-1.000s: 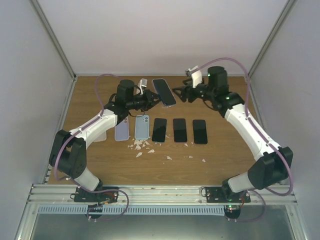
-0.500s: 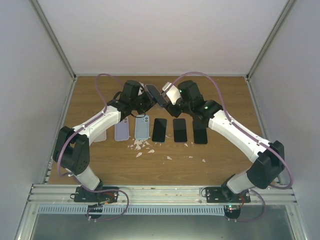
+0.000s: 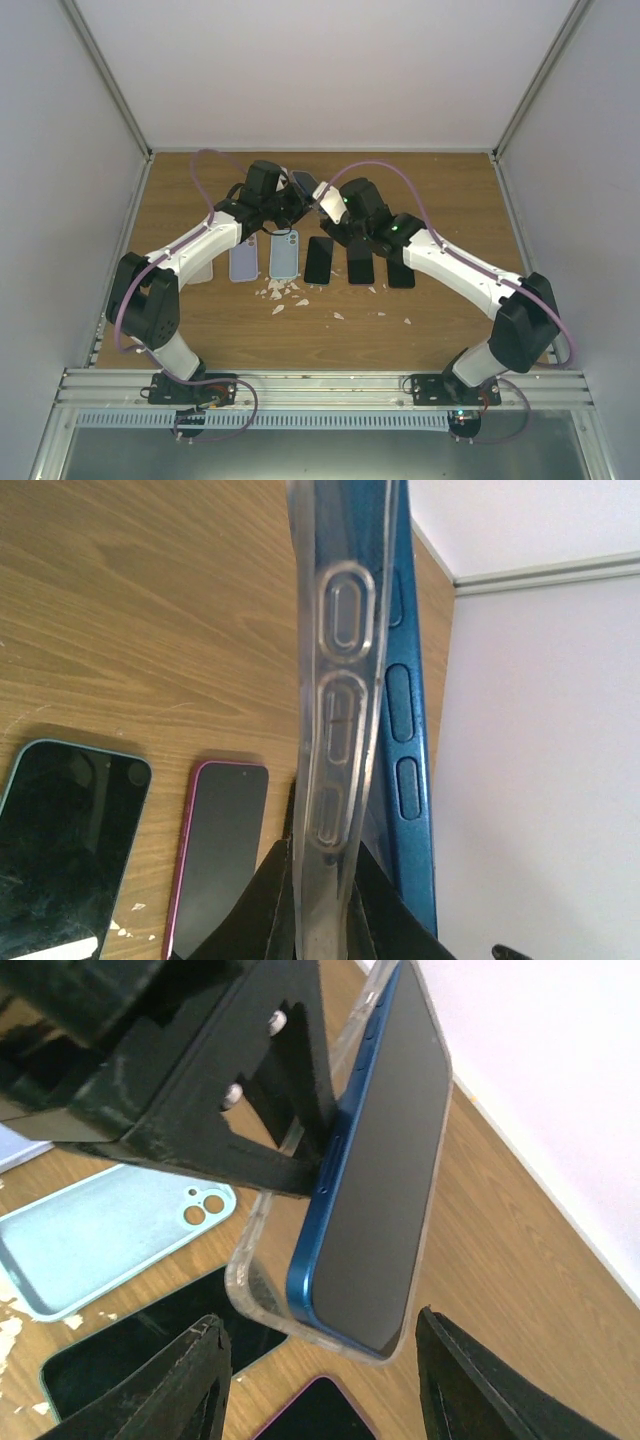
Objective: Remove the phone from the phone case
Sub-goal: Remove the phone case from the phone.
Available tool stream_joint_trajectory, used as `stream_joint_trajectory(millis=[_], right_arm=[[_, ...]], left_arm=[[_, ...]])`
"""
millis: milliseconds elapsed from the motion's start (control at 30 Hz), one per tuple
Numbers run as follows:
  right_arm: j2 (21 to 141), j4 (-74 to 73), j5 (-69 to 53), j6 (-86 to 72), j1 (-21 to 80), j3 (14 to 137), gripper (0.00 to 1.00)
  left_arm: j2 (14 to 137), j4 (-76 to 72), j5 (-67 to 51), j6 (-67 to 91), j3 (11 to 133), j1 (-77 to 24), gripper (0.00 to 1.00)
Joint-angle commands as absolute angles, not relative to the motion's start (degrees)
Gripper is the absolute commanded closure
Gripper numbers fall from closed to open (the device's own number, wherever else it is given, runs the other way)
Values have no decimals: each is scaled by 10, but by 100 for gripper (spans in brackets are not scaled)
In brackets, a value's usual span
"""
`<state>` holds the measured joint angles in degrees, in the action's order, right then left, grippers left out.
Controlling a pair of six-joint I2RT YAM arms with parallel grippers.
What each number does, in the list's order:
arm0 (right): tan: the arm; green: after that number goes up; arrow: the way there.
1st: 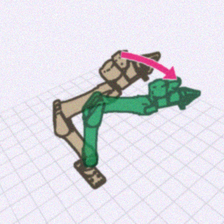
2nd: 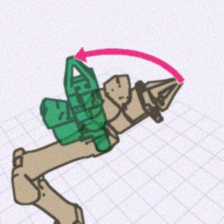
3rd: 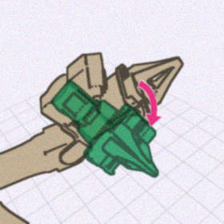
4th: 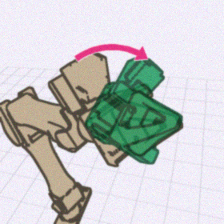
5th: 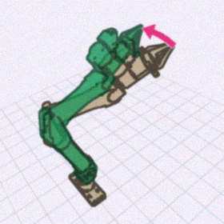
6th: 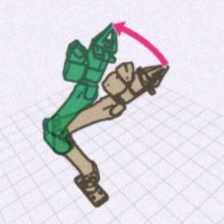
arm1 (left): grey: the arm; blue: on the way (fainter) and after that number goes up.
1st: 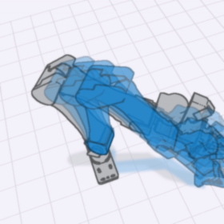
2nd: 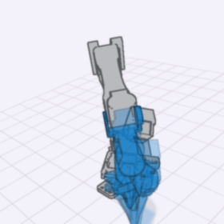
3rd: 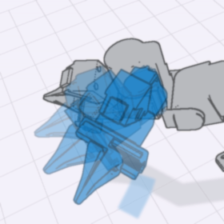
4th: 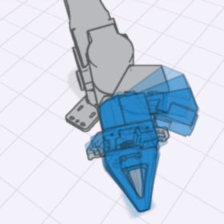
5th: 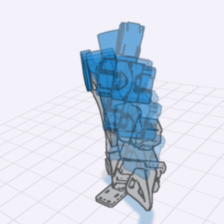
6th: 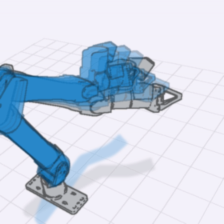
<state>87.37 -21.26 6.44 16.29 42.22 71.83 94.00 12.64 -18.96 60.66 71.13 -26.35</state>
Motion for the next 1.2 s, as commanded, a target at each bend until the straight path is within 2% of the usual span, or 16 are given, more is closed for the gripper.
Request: stream_joint_trajectory(millis=[0, 500, 633, 900, 1167], right_arm=[[875, -146, 105, 193, 427, 702, 50], [887, -11, 155, 288, 427, 641, 56], [893, 26, 171, 318, 427, 636, 66], [882, 12, 179, 323, 427, 673, 98], [852, -82, 122, 278, 417, 761, 100]], left_arm=[[927, 55, -216, 628, 708, -266, 100], [912, 18, -271, 661, 681, -268, 100], [906, 17, -276, 659, 680, -269, 100], [891, 38, -262, 631, 659, -256, 100], [888, 69, -229, 589, 647, -223, 100]])
